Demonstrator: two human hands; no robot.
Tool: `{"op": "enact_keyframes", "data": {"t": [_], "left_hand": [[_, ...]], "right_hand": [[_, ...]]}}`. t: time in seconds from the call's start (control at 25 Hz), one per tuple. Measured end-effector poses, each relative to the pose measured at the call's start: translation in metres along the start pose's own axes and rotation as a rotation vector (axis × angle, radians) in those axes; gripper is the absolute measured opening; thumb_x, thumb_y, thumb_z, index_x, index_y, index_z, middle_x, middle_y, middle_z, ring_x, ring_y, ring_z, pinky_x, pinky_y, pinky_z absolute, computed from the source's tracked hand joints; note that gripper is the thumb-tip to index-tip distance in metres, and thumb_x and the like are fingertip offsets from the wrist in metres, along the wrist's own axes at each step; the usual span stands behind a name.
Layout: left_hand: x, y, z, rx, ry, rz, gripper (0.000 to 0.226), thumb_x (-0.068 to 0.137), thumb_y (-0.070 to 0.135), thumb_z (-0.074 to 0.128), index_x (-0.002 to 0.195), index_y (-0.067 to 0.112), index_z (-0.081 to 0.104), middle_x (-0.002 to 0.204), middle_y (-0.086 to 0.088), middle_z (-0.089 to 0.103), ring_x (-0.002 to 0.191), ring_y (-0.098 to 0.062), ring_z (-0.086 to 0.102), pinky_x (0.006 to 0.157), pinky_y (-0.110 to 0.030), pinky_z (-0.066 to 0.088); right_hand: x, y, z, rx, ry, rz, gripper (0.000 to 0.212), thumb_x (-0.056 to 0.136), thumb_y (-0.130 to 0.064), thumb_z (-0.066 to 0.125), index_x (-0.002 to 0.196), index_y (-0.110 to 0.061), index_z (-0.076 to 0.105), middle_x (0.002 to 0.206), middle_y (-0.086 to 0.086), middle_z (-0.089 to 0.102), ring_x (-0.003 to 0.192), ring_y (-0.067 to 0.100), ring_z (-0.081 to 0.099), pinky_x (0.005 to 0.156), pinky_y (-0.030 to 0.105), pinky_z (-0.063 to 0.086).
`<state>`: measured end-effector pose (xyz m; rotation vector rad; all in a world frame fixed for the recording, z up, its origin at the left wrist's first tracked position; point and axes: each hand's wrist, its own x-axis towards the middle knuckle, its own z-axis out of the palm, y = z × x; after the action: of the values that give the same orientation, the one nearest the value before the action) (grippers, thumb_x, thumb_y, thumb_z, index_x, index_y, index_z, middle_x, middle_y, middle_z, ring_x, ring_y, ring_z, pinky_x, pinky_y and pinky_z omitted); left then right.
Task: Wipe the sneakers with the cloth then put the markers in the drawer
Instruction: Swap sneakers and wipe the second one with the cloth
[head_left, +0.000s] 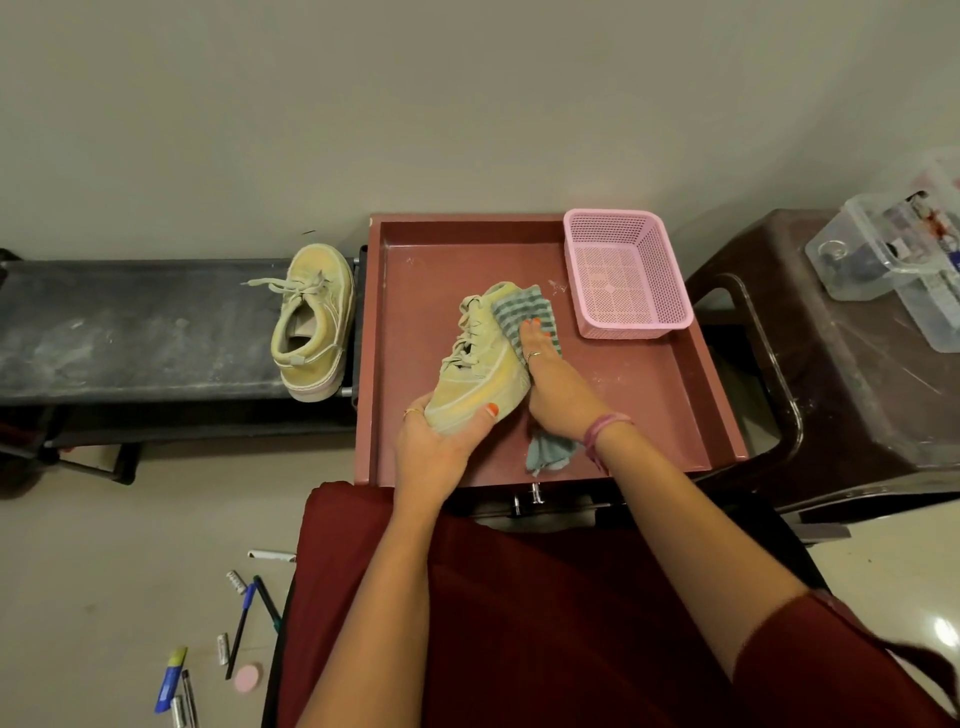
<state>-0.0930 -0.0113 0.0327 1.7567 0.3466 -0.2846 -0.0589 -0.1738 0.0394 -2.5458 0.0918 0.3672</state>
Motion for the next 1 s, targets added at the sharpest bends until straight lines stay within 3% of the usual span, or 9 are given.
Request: {"op": "enact_keyframes", "data": {"t": [0.16, 0.4, 0.52, 0.64, 0.72, 0.84, 1.0], "left_hand": [[0.000, 0.001, 0.001, 0.023, 0.001, 0.012, 0.046, 0.073, 0.032, 0.081, 0.107, 0.023, 0.051, 0.087, 0.021, 0.056, 0.078, 0.004, 0.057, 0.057, -0.005, 0.042], [-0.002, 0.002, 0.005, 0.070, 0.019, 0.034, 0.061, 0.071, 0.037, 0.081, 0.121, 0.017, 0.053, 0.092, 0.017, 0.056, 0.081, -0.003, 0.056, 0.058, -0.008, 0.040], [-0.002, 0.003, 0.004, 0.084, 0.022, 0.031, 0.056, 0.071, 0.035, 0.081, 0.117, 0.018, 0.054, 0.089, 0.015, 0.057, 0.077, 0.001, 0.056, 0.054, -0.006, 0.041], [-0.002, 0.003, 0.005, 0.085, 0.021, 0.031, 0.048, 0.070, 0.033, 0.082, 0.106, 0.024, 0.052, 0.084, 0.019, 0.058, 0.073, 0.010, 0.052, 0.053, -0.001, 0.040], [-0.003, 0.005, 0.004, 0.087, 0.021, 0.036, 0.051, 0.070, 0.033, 0.082, 0.109, 0.023, 0.052, 0.085, 0.018, 0.057, 0.075, 0.003, 0.055, 0.054, -0.004, 0.040], [-0.002, 0.006, 0.006, 0.076, 0.035, 0.039, 0.059, 0.070, 0.035, 0.082, 0.118, 0.015, 0.054, 0.091, 0.013, 0.057, 0.085, -0.010, 0.058, 0.060, -0.011, 0.040], [-0.001, 0.003, 0.005, 0.071, 0.045, 0.043, 0.058, 0.071, 0.034, 0.081, 0.119, 0.013, 0.056, 0.086, 0.017, 0.056, 0.080, -0.006, 0.058, 0.057, -0.009, 0.040]], "right_hand": [[-0.031, -0.007, 0.003, -0.074, 0.055, -0.134, 0.083, 0.083, 0.016, 0.035, 0.152, -0.018, 0.005, 0.160, -0.003, -0.001, 0.147, 0.012, 0.002, 0.116, 0.026, 0.007], [0.010, 0.000, -0.011, -0.073, 0.039, -0.036, 0.074, 0.088, 0.009, 0.036, 0.152, -0.015, 0.007, 0.160, 0.003, 0.001, 0.147, 0.020, 0.005, 0.119, 0.032, 0.011], [-0.010, -0.013, -0.002, -0.197, 0.036, -0.188, 0.078, 0.085, 0.014, 0.036, 0.151, -0.020, 0.013, 0.160, -0.004, 0.006, 0.147, 0.018, 0.002, 0.117, 0.027, 0.005], [-0.028, -0.014, -0.007, -0.299, 0.047, -0.368, 0.077, 0.082, 0.015, 0.039, 0.149, -0.021, 0.025, 0.157, -0.007, 0.021, 0.146, 0.015, 0.009, 0.112, 0.018, 0.000], [-0.014, 0.000, -0.017, -0.376, 0.056, -0.384, 0.071, 0.086, 0.009, 0.041, 0.148, -0.022, 0.028, 0.155, -0.006, 0.025, 0.146, 0.017, 0.014, 0.114, 0.021, 0.003], [0.007, 0.005, -0.024, -0.415, 0.068, -0.307, 0.064, 0.093, 0.002, 0.039, 0.150, -0.020, 0.020, 0.158, -0.003, 0.018, 0.146, 0.022, 0.011, 0.117, 0.027, 0.008], [-0.010, -0.016, -0.011, -0.391, 0.023, -0.335, 0.074, 0.087, 0.011, 0.037, 0.151, -0.019, 0.017, 0.159, -0.004, 0.013, 0.147, 0.019, 0.006, 0.113, 0.019, 0.000]]}}
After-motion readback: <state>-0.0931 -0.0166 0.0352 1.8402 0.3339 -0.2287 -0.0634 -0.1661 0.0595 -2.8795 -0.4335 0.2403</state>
